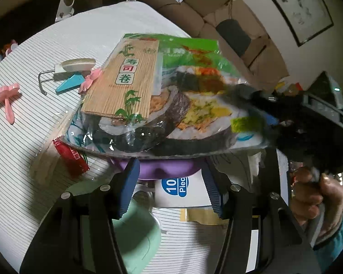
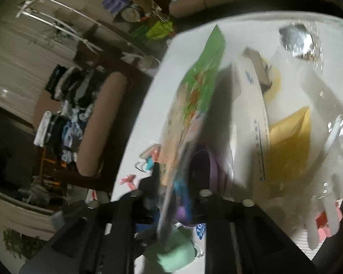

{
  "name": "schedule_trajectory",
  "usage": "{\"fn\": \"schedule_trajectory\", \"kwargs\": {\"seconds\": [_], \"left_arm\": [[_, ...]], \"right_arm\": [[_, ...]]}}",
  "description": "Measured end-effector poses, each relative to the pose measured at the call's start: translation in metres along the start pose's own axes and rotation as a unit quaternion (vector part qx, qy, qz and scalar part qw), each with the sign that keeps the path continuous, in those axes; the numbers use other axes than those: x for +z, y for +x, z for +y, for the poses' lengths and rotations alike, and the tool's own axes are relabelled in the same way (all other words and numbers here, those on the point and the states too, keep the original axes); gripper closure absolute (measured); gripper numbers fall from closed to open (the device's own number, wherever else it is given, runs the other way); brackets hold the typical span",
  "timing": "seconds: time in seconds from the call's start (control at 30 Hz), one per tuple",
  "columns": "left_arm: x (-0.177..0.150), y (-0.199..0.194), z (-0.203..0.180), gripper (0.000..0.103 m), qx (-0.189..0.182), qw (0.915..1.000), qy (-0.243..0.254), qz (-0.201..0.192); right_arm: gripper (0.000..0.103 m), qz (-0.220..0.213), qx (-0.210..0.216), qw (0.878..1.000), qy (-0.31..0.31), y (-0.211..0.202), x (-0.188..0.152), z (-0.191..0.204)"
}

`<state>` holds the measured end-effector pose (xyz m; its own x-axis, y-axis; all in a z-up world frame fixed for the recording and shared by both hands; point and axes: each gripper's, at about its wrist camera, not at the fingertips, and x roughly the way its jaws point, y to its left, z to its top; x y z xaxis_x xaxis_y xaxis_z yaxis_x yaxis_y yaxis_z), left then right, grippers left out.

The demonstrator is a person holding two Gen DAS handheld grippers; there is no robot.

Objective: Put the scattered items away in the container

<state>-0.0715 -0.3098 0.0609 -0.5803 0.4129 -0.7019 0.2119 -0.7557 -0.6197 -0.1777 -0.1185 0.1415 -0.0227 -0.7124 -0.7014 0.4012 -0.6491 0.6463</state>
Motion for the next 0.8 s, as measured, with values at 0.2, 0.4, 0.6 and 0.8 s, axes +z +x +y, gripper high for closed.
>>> {"fn": "schedule_trajectory", "kwargs": {"seconds": [0.2, 0.4, 0.6, 0.8], "left_arm": [[0.003, -0.003, 0.000, 0.051, 0.000, 1.0000, -0.003, -0.001], [0.000, -0.014, -0.002, 0.050, -0.006, 0.9999, 0.001, -0.014], [-0.003, -0.011, -0.003, 0.051, -0.001, 1.0000, 0.008, -0.004], [-0.001, -0.012, 0.002, 0.051, 0.001, 1.0000, 0.000, -0.006]], "right_arm": [[0.095, -0.030, 0.002, 0.999, -0.020, 0.002, -0.004, 0.004], [0.096, -0.045, 0.010, 0.997, -0.061, -0.013, 0.003, 0.032], [0.096, -0.066, -0.013, 0.995, -0.079, -0.018, 0.026, 0.051], [0.089, -0.064, -0.092, 0.993, -0.035, -0.018, 0.048, 0.030]]}}
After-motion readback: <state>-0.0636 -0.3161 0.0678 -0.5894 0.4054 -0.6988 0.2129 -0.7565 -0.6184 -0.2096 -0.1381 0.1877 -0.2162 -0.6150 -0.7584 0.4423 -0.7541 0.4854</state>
